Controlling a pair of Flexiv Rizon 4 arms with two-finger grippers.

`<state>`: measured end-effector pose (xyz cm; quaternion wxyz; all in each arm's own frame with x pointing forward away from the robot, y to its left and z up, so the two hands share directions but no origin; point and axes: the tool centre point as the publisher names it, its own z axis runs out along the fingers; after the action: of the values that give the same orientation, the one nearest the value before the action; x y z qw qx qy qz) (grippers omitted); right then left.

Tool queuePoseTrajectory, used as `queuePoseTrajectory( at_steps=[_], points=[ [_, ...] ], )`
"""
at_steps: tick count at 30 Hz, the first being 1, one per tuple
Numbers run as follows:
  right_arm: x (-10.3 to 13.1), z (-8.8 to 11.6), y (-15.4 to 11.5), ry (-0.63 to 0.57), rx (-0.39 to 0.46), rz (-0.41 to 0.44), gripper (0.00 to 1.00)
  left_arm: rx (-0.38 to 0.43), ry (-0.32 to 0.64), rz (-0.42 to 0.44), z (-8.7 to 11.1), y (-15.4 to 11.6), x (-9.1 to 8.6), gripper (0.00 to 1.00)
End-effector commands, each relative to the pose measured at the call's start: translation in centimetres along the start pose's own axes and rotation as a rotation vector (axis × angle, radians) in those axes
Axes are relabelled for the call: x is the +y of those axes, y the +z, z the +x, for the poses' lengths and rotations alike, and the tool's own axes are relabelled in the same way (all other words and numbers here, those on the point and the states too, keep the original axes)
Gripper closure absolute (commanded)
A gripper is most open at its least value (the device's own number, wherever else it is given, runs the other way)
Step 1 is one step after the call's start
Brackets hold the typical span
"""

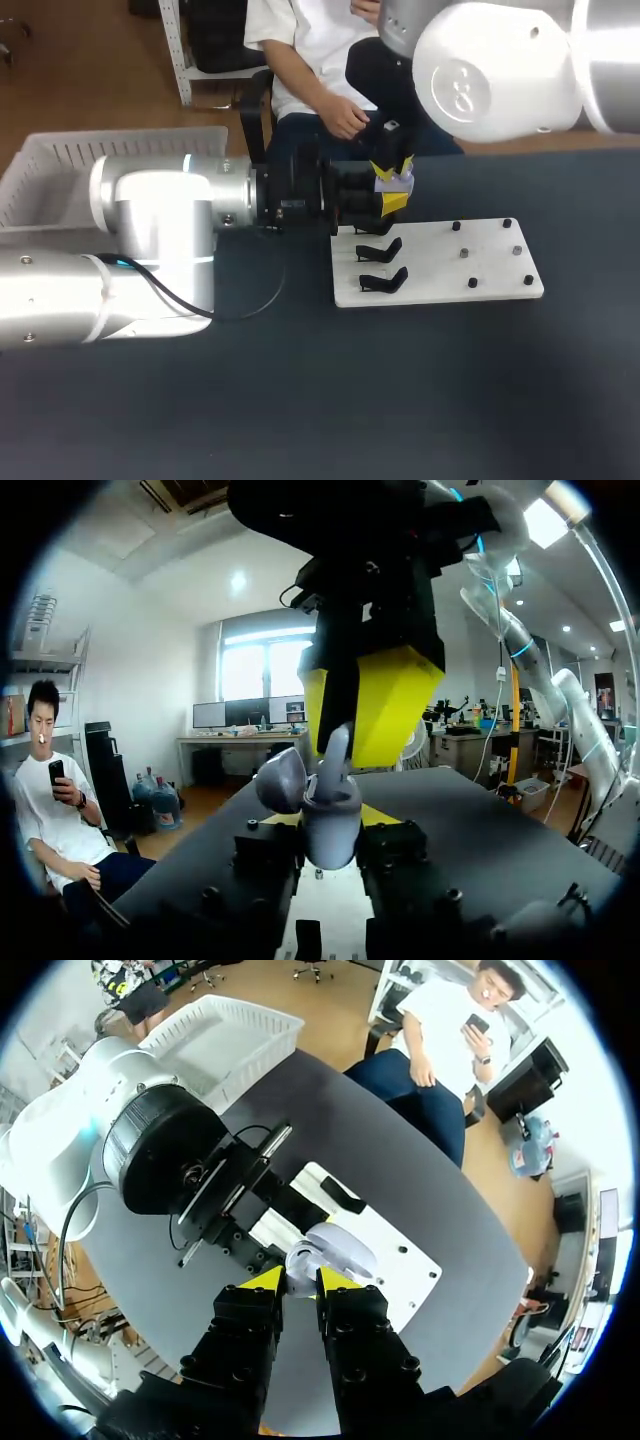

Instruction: Pick up each earbud case from the left stands, insert the matching earbuds, close the lid, and place the case in the box.

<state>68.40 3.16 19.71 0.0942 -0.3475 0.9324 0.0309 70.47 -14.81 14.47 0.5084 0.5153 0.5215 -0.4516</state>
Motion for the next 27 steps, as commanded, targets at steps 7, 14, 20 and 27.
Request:
queuePoseTrajectory(
  at_steps=[7,14,20,27],
  points=[
    [-0.18,-0.38,0.55,-0.01,0.015,-0.008,1.0,-0.005,0.004,-0.009,0.09,0.0,-0.23,1.0],
    [-0.21,-0.44,0.86,-0.026,0.034,-0.003,1.0,-0.005,0.004,-0.009,0.09,0.0,-0.23,1.0],
    [-0.26,-0.47,0.95,-0.043,0.05,0.002,1.0,-0.005,0.004,-0.009,0.09,0.0,-0.23,1.0],
    [-0.3,-0.36,1.02,-0.053,0.065,0.018,1.0,-0.005,0.004,-0.009,0.09,0.0,-0.23,1.0]
  ],
)
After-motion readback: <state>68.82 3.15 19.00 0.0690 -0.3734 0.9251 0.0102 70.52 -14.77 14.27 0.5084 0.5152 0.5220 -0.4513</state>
